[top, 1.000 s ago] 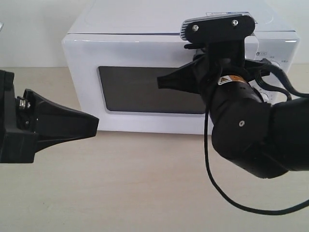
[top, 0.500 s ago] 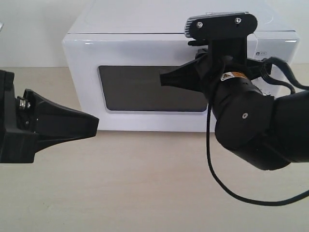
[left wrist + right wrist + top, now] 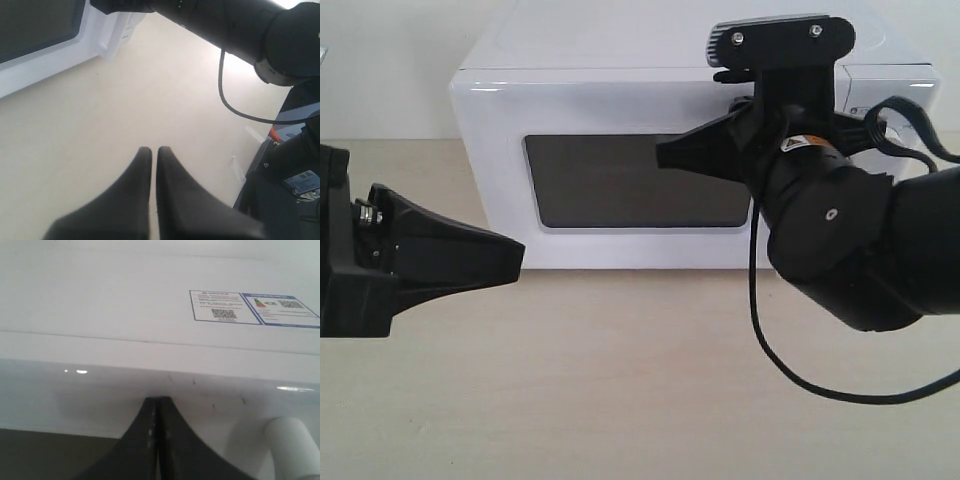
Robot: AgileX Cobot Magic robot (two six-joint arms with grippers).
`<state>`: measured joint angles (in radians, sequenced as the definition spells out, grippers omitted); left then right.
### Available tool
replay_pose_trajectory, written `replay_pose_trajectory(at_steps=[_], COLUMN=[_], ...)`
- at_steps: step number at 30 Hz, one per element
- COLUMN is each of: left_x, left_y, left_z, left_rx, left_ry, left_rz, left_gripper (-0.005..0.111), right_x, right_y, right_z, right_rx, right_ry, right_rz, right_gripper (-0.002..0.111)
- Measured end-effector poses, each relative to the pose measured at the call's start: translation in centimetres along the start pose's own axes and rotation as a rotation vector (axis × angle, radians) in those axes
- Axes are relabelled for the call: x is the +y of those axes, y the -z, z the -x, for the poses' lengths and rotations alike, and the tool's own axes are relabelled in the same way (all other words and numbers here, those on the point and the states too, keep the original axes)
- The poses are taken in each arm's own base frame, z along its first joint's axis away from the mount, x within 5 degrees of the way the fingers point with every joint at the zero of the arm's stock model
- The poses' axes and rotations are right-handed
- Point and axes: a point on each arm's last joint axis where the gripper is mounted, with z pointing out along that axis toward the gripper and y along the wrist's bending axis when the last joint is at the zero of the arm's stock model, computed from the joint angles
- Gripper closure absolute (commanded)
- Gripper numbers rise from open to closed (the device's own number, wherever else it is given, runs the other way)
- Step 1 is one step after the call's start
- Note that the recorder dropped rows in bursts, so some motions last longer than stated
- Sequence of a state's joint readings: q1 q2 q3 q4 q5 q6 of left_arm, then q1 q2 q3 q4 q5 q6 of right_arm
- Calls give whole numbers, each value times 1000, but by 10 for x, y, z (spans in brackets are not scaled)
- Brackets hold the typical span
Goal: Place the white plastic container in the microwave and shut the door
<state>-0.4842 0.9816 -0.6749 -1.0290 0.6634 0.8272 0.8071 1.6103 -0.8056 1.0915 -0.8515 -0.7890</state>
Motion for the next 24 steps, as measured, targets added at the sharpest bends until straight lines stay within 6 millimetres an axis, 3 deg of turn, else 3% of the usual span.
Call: replay_pose_trajectory(at_steps=[5, 11, 24], left_x=[0, 0, -5], left_y=[0, 0, 1], left_z=[0, 0, -1], left_rx=[-1, -1, 15], left_ry=[-18, -22, -13], left_rz=[1, 1, -51], left_gripper=[102, 102, 102], right_x=[-7, -19, -31], right_y=[4, 20, 65], right_z=[5, 26, 59], right_rx=[44, 60, 178], right_ry=[-17, -97, -108], right_rz=[-15, -15, 195], right_gripper=[108, 108, 108])
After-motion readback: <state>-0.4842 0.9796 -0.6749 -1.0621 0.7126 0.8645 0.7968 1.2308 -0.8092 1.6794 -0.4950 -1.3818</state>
